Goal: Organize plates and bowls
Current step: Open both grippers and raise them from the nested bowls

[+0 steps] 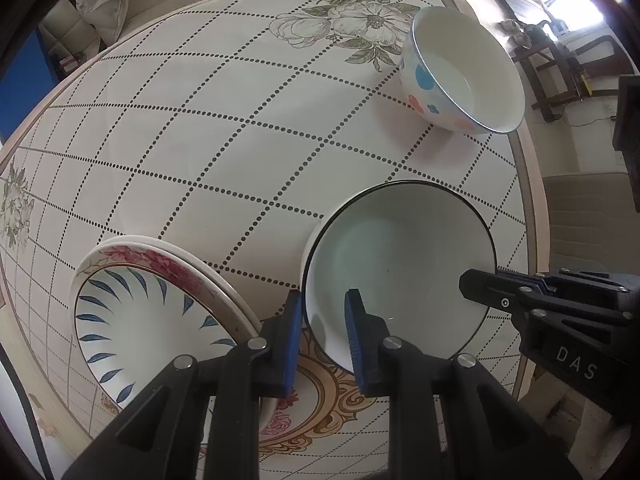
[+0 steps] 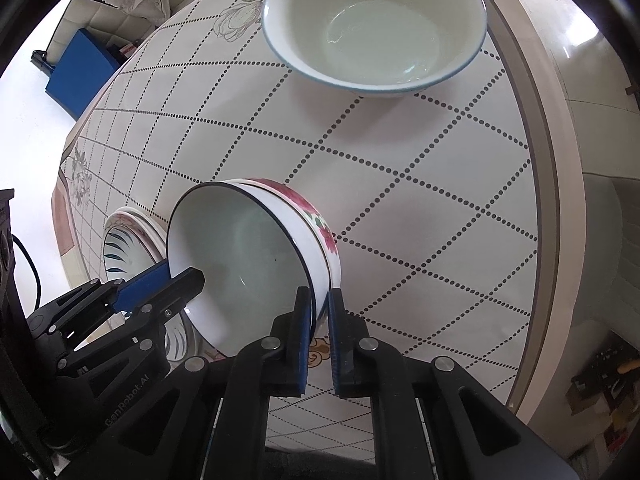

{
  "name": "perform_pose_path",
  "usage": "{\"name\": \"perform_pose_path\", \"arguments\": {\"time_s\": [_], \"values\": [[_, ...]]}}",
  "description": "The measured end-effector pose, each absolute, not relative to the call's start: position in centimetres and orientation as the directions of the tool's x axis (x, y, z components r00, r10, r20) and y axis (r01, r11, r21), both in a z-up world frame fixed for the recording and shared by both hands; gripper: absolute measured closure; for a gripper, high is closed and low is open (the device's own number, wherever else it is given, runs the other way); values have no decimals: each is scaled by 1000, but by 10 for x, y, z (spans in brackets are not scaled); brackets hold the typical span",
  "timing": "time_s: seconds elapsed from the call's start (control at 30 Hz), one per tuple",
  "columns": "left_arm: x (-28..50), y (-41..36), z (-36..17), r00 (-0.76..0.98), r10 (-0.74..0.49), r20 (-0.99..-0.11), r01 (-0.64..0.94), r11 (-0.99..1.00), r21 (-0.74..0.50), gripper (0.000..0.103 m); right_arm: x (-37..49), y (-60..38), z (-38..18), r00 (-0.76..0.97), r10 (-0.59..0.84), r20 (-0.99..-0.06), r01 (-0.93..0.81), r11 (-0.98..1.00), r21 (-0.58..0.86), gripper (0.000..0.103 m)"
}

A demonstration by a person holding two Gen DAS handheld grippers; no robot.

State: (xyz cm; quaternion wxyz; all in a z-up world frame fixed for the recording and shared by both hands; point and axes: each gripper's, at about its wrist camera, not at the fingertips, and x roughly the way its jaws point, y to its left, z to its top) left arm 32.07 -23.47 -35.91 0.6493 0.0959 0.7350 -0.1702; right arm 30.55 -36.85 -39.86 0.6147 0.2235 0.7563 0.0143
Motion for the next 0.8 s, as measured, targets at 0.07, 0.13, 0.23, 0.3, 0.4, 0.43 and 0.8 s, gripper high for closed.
{"name": "perform_pose_path", "arguments": {"time_s": [0.07, 0.13, 0.23, 0.3, 0.4, 0.43, 0.8], "values": [[320, -234, -361, -144, -88, -986, 350, 927, -134, 84, 304, -370, -396, -127, 347, -929, 301, 906, 297, 94], [320, -234, -361, -145, -88, -986, 344, 930, -134, 84, 301, -369, -394, -110, 341, -934, 282, 911, 300, 94], [320, -235, -360, -138, -81, -987, 349, 929, -125, 84, 296, -370, -392, -89, 330, -940, 271, 916, 296, 95], [320, -235, -360, -138, -82, -987, 343, 931, -125, 84, 295, -370, -391, -83, 322, -943, 261, 920, 291, 95], [322, -232, -358, -125, -63, -990, 327, 940, -101, 83, 296, -370, -390, -84, 324, -942, 248, 923, 296, 94], [323, -231, -355, -119, -62, -991, 316, 944, -97, 83, 296, -369, -389, -82, 328, -941, 252, 920, 299, 93], [335, -223, -300, 75, -94, -993, 274, 959, -70, 73, 291, -380, -352, -23, 309, -951, 244, 924, 294, 29]]}}
